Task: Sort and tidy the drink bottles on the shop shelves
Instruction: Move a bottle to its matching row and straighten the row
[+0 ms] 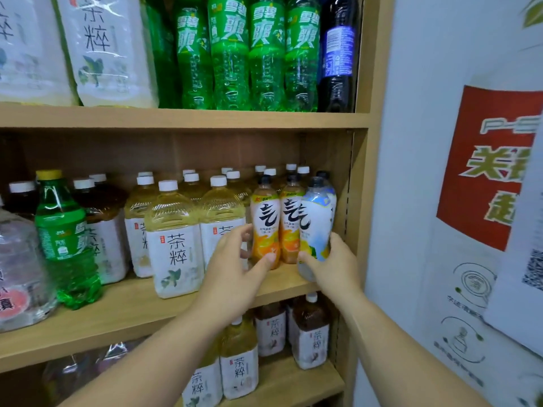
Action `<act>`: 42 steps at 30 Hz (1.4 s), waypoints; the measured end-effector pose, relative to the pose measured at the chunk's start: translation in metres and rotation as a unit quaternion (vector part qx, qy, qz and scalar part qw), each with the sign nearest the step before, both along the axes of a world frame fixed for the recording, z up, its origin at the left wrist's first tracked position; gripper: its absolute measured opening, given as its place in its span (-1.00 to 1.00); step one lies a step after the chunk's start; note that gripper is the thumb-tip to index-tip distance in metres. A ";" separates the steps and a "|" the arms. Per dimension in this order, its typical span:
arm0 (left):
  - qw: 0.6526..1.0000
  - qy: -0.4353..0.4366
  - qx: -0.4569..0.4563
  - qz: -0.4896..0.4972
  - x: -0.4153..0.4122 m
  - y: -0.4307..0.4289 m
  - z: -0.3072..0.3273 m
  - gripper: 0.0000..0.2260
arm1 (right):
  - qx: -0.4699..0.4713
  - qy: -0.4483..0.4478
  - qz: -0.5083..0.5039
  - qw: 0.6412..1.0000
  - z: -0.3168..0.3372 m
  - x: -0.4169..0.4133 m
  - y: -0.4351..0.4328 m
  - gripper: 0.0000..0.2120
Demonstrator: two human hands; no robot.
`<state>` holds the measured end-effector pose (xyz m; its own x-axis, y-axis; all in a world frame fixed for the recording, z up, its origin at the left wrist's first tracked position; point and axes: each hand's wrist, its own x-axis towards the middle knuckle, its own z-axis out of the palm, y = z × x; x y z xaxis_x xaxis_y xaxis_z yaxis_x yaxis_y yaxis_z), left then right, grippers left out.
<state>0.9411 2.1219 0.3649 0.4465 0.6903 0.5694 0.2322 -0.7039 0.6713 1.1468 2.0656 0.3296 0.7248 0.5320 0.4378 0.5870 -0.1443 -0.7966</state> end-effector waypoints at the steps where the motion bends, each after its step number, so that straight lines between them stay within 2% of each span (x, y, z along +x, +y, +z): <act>1: 1.000 0.003 -0.022 -0.012 0.007 0.001 0.001 -0.42 | 0.009 -0.003 0.014 1.000 -0.002 -0.005 -0.003 -0.47; 5: 0.995 0.008 -0.083 -0.058 0.031 0.004 0.008 -0.30 | 0.026 -0.004 0.106 0.994 -0.006 -0.024 -0.006 -0.47; 8: 0.995 0.003 -0.077 -0.062 0.042 0.004 0.019 -0.43 | 0.017 -0.006 0.151 0.988 -0.008 -0.035 -0.002 -0.35; 10: 0.995 -0.005 -0.079 -0.068 0.046 0.008 0.025 -0.50 | 0.013 0.011 0.185 0.983 -0.006 -0.039 -0.002 -0.40; 12: 0.993 -0.019 -0.090 -0.077 0.047 0.014 0.027 -0.50 | -0.008 0.004 0.220 0.976 0.001 -0.034 -0.006 -0.42; 14: 0.992 -0.025 -0.093 -0.075 0.046 0.019 0.027 -0.49 | -0.035 -0.025 0.235 0.971 0.013 -0.021 -0.011 -0.32; 15: 0.993 -0.027 -0.094 -0.067 0.044 0.022 0.027 -0.47 | -0.041 -0.031 0.223 0.973 0.021 -0.011 -0.013 -0.28; 18: 0.995 -0.019 -0.088 -0.041 0.038 0.031 0.025 -0.44 | -0.012 -0.046 0.129 0.990 0.049 0.023 -0.013 -0.34; 20: 0.996 -0.006 -0.079 -0.035 0.036 0.036 0.023 -0.44 | -0.004 -0.070 0.080 0.994 0.064 0.040 -0.006 -0.31; 23: 0.998 0.008 -0.057 -0.023 0.037 0.040 0.020 -0.42 | -0.043 -0.126 0.046 0.990 0.078 0.054 0.010 -0.22; 25: 0.999 0.011 -0.045 -0.019 0.037 0.041 0.019 -0.41 | -0.055 -0.131 0.029 0.989 0.085 0.057 0.019 -0.22; 31: 0.999 0.002 -0.043 -0.028 0.037 0.045 0.016 -0.45 | -0.050 -0.094 0.003 0.994 0.095 0.058 0.043 -0.33; 35: 0.998 -0.004 -0.043 -0.035 0.036 0.044 0.016 -0.45 | -0.015 -0.057 0.000 0.998 0.094 0.061 0.048 -0.67; 37: 0.999 -0.003 -0.041 -0.036 0.036 0.044 0.016 -0.44 | -0.023 -0.094 -0.010 0.995 0.089 0.061 0.042 -0.60; 39: 0.999 -0.003 -0.038 -0.037 0.036 0.044 0.016 -0.45 | -0.006 -0.130 -0.024 0.991 0.083 0.058 0.034 -0.41; 42: 0.999 -0.003 -0.037 -0.035 0.036 0.044 0.016 -0.45 | 0.042 -0.125 -0.008 0.991 0.071 0.049 0.022 -0.31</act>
